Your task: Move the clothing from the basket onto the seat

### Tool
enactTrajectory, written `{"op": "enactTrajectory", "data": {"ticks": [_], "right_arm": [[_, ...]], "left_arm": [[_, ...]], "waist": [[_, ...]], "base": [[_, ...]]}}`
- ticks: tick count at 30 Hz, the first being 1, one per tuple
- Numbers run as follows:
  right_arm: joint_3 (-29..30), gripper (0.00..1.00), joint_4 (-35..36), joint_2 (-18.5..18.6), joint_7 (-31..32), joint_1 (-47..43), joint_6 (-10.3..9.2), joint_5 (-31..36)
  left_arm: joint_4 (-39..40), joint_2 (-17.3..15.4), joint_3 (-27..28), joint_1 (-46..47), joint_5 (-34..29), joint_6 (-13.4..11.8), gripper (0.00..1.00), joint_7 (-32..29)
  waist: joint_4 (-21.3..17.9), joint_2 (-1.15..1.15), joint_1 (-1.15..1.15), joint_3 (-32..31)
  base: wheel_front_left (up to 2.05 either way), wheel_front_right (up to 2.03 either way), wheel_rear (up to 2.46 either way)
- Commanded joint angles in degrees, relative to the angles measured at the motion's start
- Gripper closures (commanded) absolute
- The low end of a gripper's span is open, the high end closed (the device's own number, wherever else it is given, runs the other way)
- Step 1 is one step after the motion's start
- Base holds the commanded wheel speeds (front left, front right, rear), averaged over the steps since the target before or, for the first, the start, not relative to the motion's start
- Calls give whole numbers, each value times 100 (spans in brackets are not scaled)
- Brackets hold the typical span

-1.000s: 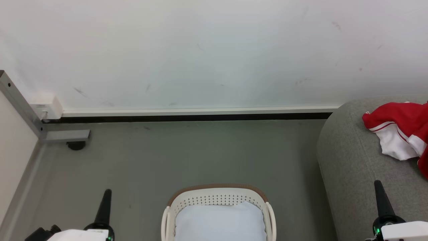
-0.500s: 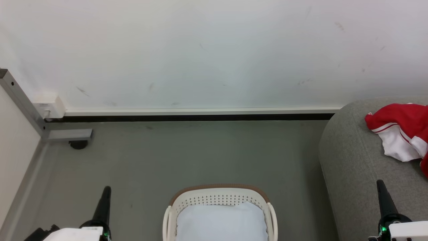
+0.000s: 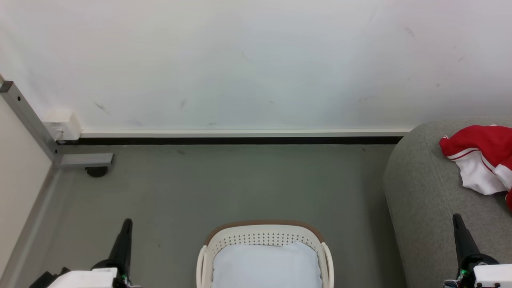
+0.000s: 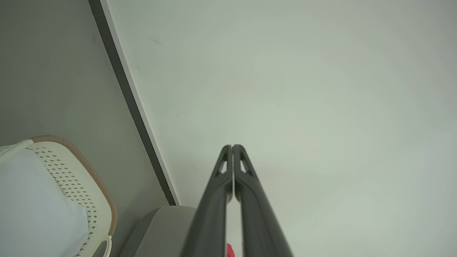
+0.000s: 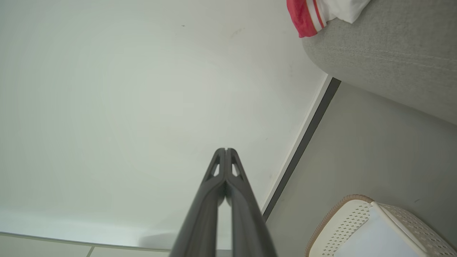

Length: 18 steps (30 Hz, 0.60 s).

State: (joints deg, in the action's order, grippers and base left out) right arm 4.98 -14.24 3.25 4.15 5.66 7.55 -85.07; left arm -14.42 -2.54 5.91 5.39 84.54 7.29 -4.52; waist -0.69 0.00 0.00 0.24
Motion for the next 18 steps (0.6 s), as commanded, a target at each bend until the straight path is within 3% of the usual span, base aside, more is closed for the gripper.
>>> {"op": "enactTrajectory", "data": {"ticks": [1,18], "right_arm": [[38,100,43,0,48,68,-10,-133],[138,100,36,-12,231,82,-12,-759]], "left_arm": [[33,-53,34,71,182,28,100,-45],[45,-56,76,110,803,35,100,-219]], "waist": [[6,0,0,-1],[66,0,0,-6]], "base": [[0,0,0],[0,0,0]]}}
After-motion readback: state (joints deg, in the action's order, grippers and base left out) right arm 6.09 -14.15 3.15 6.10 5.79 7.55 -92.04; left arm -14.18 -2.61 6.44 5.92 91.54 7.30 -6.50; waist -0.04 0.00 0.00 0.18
